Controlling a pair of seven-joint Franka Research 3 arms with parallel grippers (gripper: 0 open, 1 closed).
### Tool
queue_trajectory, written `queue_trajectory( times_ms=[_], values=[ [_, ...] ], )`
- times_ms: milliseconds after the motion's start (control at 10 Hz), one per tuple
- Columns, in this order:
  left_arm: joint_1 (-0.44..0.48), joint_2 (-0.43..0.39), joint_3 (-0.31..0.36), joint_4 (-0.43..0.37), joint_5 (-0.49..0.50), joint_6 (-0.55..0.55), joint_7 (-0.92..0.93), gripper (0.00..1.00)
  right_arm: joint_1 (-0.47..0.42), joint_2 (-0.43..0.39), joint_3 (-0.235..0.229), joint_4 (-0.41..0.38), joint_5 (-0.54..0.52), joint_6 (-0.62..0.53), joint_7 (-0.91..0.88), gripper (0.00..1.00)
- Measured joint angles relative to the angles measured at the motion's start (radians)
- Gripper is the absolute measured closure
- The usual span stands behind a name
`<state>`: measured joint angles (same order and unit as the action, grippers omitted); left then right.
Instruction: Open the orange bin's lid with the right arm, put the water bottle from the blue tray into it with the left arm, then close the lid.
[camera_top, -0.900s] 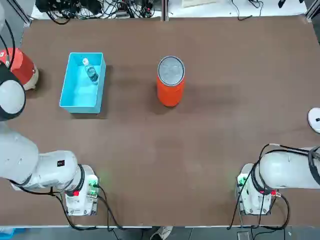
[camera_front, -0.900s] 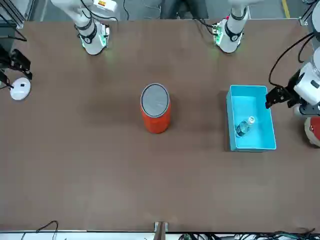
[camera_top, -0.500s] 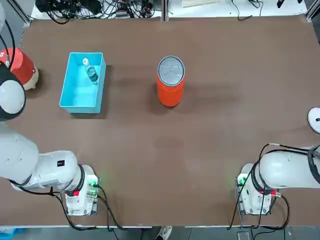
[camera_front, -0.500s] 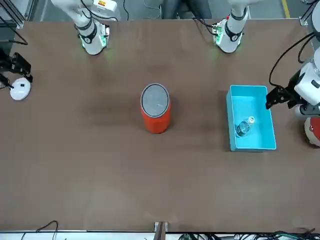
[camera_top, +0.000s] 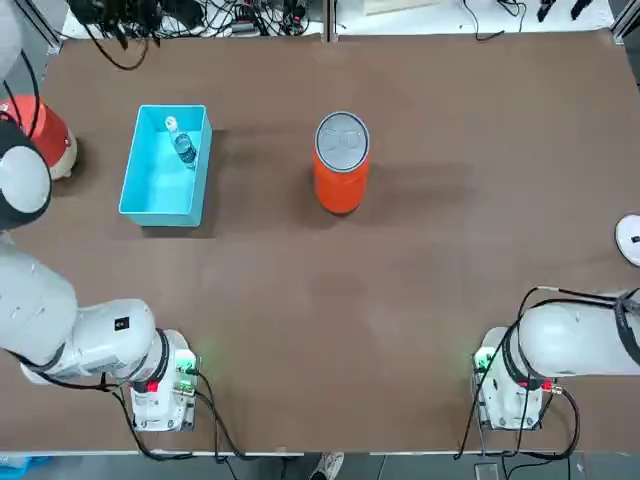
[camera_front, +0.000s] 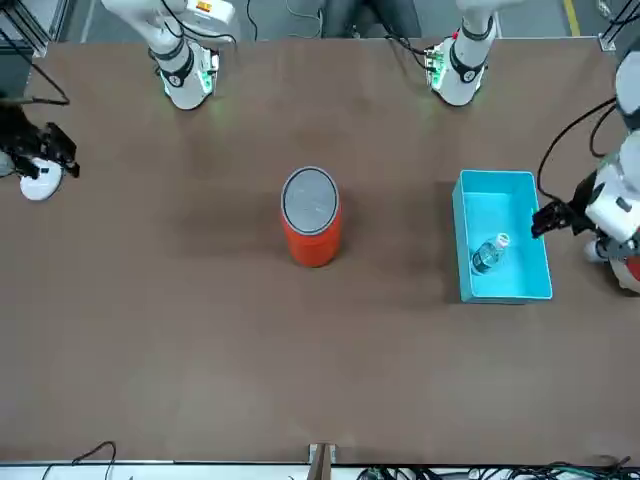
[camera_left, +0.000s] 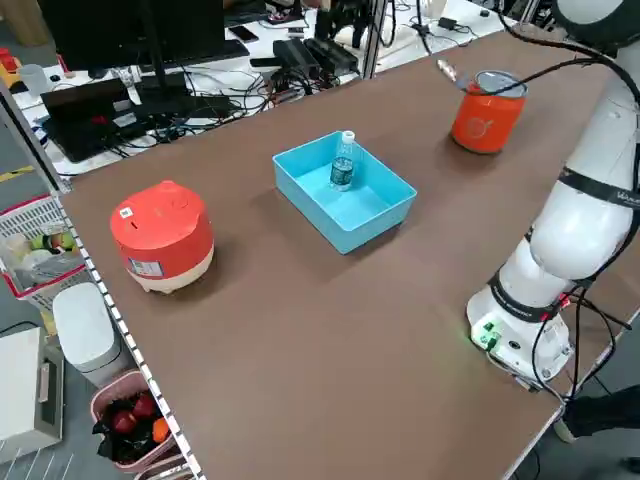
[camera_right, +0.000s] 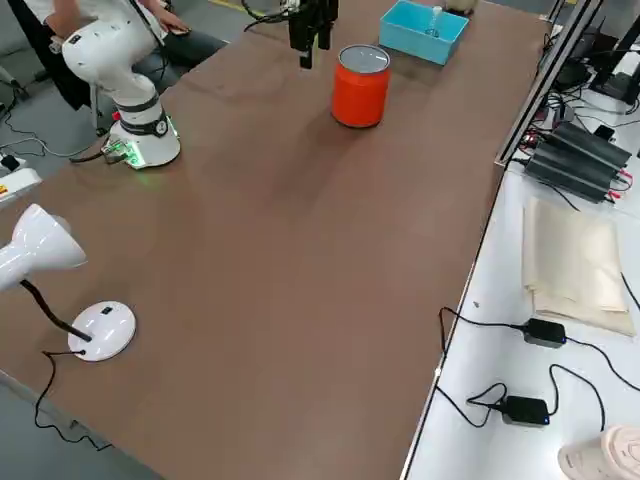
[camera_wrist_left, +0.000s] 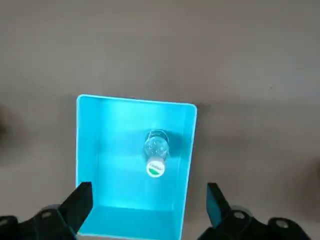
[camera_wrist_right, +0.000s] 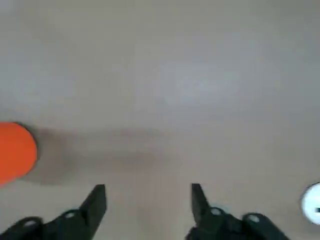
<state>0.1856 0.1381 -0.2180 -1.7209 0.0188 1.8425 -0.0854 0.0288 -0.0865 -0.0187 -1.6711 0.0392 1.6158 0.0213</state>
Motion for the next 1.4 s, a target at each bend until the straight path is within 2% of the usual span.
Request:
queue_trajectory(
  times_ms=[300, 500, 800, 1200, 1400],
  values=[
    [0.0, -0.002, -0.001, -0.166, 0.0, 0.125, -0.012, 0.0, 0.107, 0.006, 0.007, -0.059, 0.04, 0.025, 0.136, 0.77],
    [0.002, -0.006, 0.0, -0.243, 0.0, 0.197, -0.014, 0.0, 0.231, 0.007, 0.011, -0.097, 0.056, 0.093, 0.338, 0.82],
    [0.003, 0.0, 0.001, -0.369, 0.0, 0.331, -0.014, 0.05, 0.428, 0.021, 0.015, -0.138, 0.057, 0.182, 0.595, 0.91],
    [0.003, 0.044, 0.002, -0.403, 0.0, 0.376, -0.014, 0.21, 0.638, 0.115, 0.015, -0.142, 0.051, 0.298, 0.883, 0.96],
    [0.003, 0.052, 0.002, -0.403, 0.0, 0.393, -0.014, 0.33, 0.717, 0.193, 0.014, -0.103, 0.021, 0.334, 1.013, 0.98]
  ],
)
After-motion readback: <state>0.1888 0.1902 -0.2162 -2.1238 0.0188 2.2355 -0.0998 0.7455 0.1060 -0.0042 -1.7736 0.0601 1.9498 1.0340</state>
